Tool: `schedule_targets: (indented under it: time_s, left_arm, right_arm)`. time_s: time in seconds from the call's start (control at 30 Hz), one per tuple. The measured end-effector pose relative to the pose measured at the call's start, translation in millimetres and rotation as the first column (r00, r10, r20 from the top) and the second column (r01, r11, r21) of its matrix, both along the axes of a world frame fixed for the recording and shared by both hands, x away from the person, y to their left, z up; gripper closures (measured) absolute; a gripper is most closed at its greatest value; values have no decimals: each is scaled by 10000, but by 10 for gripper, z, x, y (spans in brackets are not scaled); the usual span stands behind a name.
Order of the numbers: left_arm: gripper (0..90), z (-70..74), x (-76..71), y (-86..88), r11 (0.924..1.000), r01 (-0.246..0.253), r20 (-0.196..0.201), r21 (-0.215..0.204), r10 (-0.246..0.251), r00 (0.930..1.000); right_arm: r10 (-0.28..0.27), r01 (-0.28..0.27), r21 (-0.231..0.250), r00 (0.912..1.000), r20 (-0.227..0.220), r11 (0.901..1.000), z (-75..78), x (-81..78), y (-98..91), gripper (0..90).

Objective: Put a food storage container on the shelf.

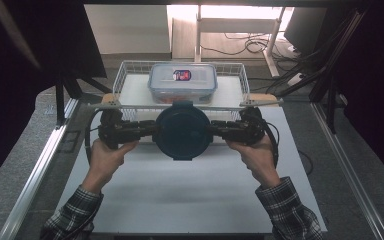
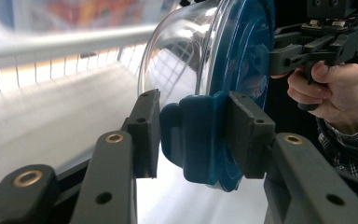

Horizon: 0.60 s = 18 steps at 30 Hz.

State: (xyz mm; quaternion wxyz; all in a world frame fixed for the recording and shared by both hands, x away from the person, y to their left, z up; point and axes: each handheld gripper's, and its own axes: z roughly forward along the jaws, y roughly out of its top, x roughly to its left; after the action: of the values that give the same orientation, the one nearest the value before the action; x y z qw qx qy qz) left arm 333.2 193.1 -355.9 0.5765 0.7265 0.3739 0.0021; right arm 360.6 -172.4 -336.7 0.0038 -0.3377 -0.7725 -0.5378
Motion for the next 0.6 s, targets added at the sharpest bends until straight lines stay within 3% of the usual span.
schedule_targets:
  time_s: [0.6]
  left_arm:
    - [579,655,269,77,9997,-175,560,-183,185,9983]
  right_arm:
    - [-98,64,419,9966,821,9991,647,271,61,576]
